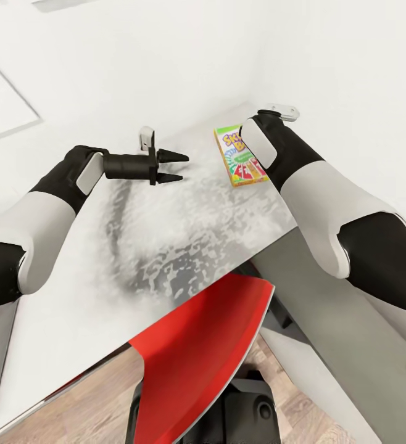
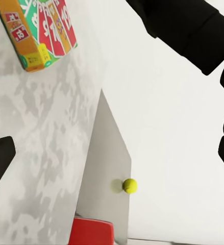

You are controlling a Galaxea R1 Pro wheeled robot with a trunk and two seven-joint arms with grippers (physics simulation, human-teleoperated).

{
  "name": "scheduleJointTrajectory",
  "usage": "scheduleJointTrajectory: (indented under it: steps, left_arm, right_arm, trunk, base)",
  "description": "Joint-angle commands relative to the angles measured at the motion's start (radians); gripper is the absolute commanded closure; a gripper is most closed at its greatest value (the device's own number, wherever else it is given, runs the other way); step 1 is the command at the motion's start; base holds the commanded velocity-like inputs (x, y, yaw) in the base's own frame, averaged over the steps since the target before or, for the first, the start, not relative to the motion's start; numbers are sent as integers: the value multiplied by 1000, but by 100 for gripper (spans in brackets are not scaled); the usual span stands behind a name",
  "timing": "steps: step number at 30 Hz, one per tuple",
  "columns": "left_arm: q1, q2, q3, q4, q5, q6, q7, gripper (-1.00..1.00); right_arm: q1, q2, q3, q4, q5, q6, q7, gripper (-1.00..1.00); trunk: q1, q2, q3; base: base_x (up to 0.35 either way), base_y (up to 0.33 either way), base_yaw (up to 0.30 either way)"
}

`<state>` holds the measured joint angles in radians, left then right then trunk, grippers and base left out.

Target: Put all the toys in the child's room - the three board games (two on the bed and one on the table), the two jigsaw puzzles on the table, and the tennis ball on the table - inside the toy box on the table in the child's room.

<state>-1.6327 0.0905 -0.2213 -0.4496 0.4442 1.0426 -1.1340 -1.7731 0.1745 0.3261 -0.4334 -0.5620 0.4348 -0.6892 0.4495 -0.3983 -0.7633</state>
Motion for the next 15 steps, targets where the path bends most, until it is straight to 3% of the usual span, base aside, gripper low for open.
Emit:
scheduleJointTrajectory:
  steps: [1,15]
  left_arm:
    - [-1,1,-4,0,2,5,-4,-100]
    - [-1,0,-3,0,2,5,-4,-100]
  right_arm:
    - [-1,0,4,0,-3,7,-6,-100]
    - [-2,0,4,-1,-1,6,-5,-100]
  trunk:
    - [0,-2,-3]
    - [0,-2,-26]
  base:
    - [0,0,0]
    - [0,0,0]
